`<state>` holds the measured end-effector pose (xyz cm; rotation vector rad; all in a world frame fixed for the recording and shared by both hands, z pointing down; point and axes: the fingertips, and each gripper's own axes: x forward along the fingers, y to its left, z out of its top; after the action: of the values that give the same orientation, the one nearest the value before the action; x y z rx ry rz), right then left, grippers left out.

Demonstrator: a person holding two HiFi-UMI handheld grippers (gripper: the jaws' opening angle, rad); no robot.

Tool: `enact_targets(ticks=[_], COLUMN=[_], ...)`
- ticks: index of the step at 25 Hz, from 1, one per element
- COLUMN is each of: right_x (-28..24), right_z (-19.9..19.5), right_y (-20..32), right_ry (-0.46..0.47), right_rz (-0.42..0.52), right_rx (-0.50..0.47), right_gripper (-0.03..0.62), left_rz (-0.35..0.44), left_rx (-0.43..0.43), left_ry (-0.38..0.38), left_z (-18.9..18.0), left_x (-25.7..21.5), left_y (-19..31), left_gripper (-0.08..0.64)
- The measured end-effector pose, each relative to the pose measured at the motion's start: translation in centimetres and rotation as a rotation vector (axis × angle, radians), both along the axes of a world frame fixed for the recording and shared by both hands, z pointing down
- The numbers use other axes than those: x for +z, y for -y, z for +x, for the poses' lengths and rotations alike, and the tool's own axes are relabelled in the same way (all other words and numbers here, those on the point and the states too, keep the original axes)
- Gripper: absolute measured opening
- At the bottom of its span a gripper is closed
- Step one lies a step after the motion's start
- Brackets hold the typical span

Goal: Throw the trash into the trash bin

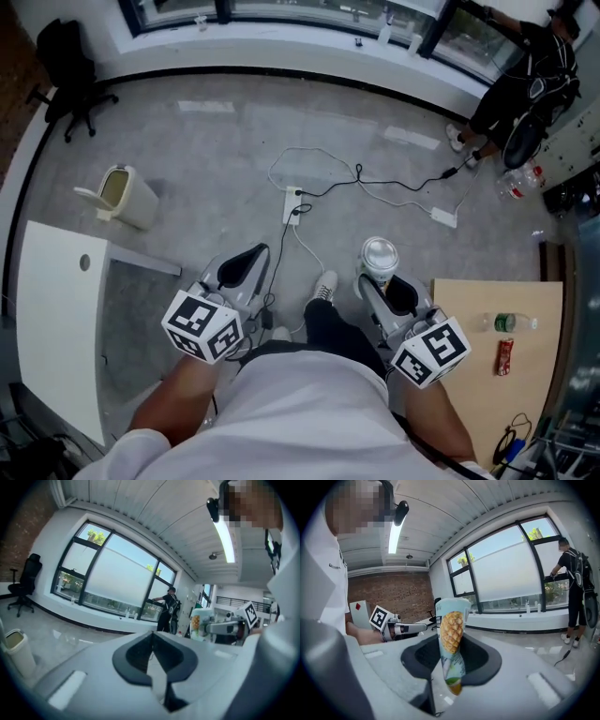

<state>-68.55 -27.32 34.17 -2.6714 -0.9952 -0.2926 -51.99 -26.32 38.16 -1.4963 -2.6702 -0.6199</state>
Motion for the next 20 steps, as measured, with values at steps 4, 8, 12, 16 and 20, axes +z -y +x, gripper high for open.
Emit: enact_targets(ticks=[4,8,12,16,20], right_x=[0.6,0.8,1.3,1.0,1.0], right_z=[2.6,5.9,7.6,8.5,8.8], right_y=[-3.5,-8.1,-14.0,-19.9,-24.9], right_ry=[-0.006,-0.021,-0.027,-0.030,-0.038], right_rz=[0.006,0.011,0.019,0.019,0.028], right_rx=[-0.071,-0.157,-0.245,-0.315,-0.366], right_gripper=[0.109,0.109,0.107,0.107,0.109], left_rz=[0.007,0.023,0.047,0.063,0.051], left_rx=[-0.074,-0.138,-0.207,-0.266,-0.314], left_ry=[0.009,0.013,0.027,0.027,0.011], left_z=[2.5,4.9,6.1,6.8,7.3], left_x=[0.5,0.6,0.5,0.1,-0.7], left_y=[-1.9,-5.1,-9.9,-15.4,-20.6], left_gripper=[0.008,0.009,0.009,0.009,0.008])
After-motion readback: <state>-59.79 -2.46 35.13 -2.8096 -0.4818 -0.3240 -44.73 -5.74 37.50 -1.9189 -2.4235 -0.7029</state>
